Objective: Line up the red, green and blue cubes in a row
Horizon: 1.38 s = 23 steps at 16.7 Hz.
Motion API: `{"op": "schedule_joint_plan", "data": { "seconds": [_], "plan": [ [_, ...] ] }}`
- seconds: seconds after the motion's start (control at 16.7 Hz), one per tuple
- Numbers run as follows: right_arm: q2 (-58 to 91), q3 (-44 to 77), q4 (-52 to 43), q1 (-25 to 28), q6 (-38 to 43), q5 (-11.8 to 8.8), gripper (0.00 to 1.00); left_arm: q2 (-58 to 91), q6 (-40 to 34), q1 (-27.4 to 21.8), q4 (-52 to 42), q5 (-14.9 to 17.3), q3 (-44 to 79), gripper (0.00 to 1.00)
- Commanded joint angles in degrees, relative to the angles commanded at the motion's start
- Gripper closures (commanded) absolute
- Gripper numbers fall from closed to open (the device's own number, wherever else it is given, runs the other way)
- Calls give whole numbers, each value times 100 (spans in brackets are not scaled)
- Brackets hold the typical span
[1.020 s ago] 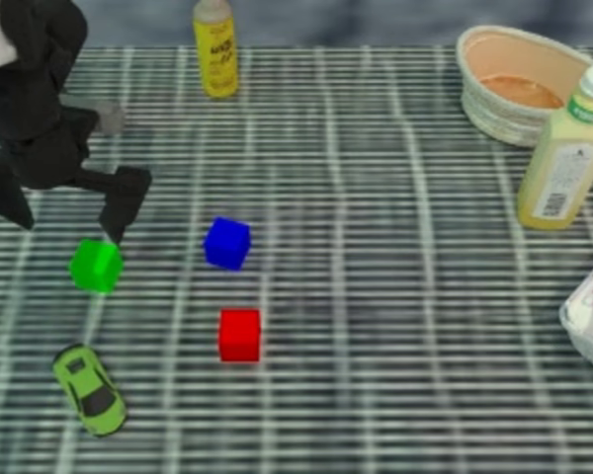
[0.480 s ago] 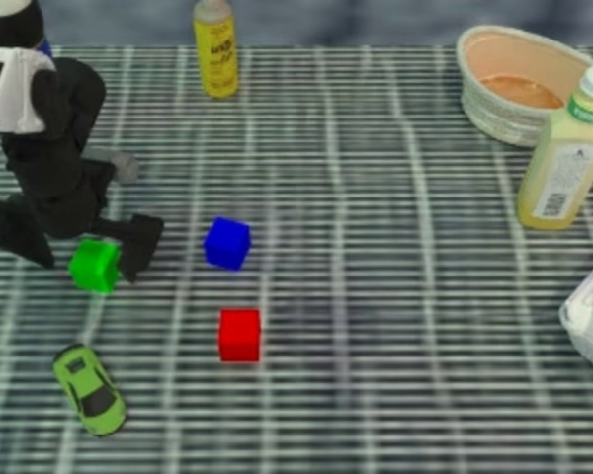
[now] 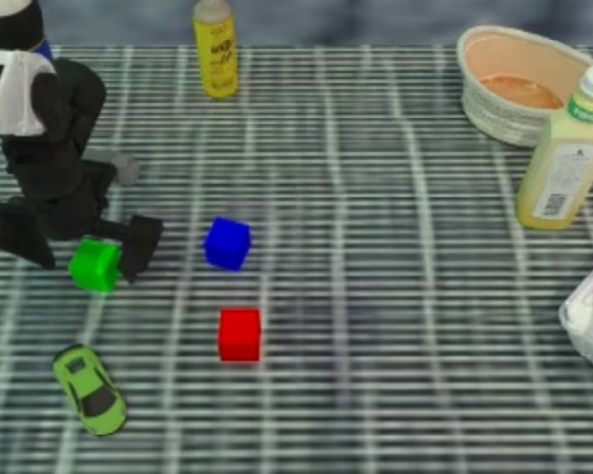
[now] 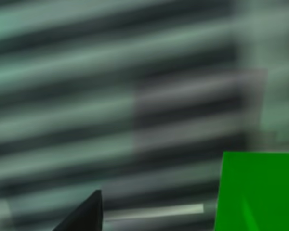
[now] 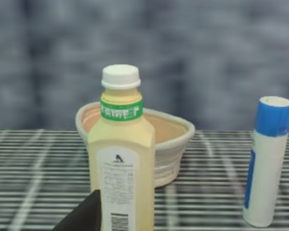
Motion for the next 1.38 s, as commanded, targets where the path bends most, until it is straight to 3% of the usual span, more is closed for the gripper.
{"op": "schedule_joint_plan", "data": {
  "seconds": [0.6,1.2,1.38],
  "plan": [
    [0,0,0,0,0,0,0,0,0,0,0,0,0,98],
    [0,0,0,0,0,0,0,-103,-1,5,-56,7,41,100],
    [0,0,0,0,0,0,0,-240,-10,39,-452,8,272,100]
  ]
}}
